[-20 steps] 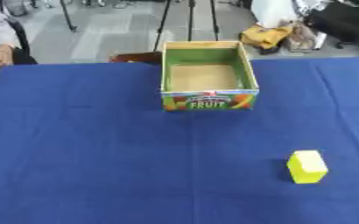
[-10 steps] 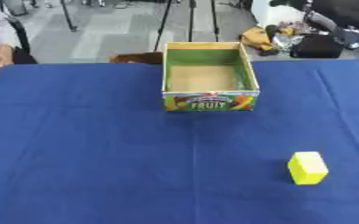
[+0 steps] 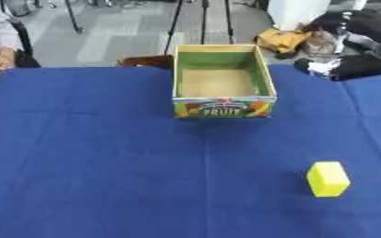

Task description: Pick up objects on the table and place them in the box.

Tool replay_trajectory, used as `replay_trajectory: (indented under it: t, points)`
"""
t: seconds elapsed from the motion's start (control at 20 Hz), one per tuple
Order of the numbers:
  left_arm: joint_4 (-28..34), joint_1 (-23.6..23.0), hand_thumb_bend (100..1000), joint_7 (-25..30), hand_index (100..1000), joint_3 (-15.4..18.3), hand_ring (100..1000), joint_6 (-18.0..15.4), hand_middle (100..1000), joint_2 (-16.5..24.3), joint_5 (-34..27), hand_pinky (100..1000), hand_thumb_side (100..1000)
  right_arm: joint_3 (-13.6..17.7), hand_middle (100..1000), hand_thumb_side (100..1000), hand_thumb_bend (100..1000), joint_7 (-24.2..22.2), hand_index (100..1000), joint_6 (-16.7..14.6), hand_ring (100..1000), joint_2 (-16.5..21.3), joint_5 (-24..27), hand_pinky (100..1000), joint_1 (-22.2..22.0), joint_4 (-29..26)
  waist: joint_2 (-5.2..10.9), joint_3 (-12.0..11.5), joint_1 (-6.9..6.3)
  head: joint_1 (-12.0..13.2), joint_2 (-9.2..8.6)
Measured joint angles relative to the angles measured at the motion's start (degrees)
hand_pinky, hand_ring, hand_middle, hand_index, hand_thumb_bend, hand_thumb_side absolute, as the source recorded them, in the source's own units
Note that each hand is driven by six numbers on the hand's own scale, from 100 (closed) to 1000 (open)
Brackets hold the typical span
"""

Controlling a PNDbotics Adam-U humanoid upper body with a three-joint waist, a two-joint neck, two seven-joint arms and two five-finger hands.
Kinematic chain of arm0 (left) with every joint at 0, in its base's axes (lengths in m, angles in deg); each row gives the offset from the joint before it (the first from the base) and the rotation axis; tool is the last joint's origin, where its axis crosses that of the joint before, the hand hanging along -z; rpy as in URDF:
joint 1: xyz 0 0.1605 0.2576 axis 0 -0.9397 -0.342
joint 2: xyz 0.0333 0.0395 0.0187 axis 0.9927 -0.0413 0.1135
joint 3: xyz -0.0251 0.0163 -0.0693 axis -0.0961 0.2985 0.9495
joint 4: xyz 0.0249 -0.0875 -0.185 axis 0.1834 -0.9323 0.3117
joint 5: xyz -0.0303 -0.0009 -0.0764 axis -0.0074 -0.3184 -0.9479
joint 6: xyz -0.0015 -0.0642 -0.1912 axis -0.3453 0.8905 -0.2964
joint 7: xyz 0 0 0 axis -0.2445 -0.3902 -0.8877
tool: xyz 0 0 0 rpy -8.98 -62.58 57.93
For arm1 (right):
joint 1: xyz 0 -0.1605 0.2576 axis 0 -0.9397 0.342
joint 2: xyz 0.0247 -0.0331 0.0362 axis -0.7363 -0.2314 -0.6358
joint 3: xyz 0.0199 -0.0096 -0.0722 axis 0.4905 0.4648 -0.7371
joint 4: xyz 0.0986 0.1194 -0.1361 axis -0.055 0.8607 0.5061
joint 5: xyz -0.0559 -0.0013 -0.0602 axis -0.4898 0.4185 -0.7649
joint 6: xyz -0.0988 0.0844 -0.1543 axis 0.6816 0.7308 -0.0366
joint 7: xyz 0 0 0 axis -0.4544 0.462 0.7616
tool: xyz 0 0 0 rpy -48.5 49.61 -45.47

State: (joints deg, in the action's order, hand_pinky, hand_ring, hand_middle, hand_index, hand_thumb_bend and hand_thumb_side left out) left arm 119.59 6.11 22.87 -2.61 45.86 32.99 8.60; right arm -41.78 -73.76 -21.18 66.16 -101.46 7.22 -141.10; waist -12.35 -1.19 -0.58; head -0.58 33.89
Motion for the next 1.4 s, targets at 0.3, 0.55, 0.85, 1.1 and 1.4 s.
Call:
replay_trajectory:
  t: [0.3, 0.55, 0.85, 1.1, 1.4]
  points:
    - [0.0, 0.0, 135, 0.1, 982, 0.0, 700, 0.1, 843, 0.0, 0.0, 598, 1000, 1.4, 882, 781, 719, -5.3, 1000, -1.0, 961, 1.9, 2.6, 927, -3.3, -0.4, -0.07, 0.1, 0.21, 0.0, -0.28]
    - [0.0, 0.1, 133, 0.1, 982, 0.0, 701, 0.1, 844, 0.0, 0.0, 598, 1000, 2.8, 906, 605, 642, -9.8, 1000, -0.6, 983, 3.0, 4.7, 959, -6.8, -0.9, -0.36, 0.4, 0.27, 0.1, -0.71]
    - [0.0, 0.1, 132, 0.1, 982, 0.0, 701, 0.1, 844, 0.0, 0.0, 598, 1000, 4.5, 916, 545, 510, -15.2, 1000, 0.7, 978, 3.7, 7.6, 964, -10.4, -2.9, -0.37, 0.4, 0.23, 0.2, -0.75]
    - [0.0, 0.1, 131, 0.1, 982, 0.0, 701, 0.1, 844, 0.0, 0.0, 598, 1000, 6.2, 954, 509, 497, -19.6, 1000, 2.1, 982, 4.1, 10.3, 972, -13.1, -5.9, -0.43, 0.8, 0.23, 0.3, -0.77]
    - [0.0, 0.2, 128, 0.0, 982, 0.0, 702, 0.1, 845, 0.0, 0.1, 597, 1000, 7.2, 958, 482, 675, -22.9, 1000, 4.0, 955, 4.6, 12.4, 951, -16.1, -8.6, -0.73, 1.1, 0.31, 0.5, -0.8]
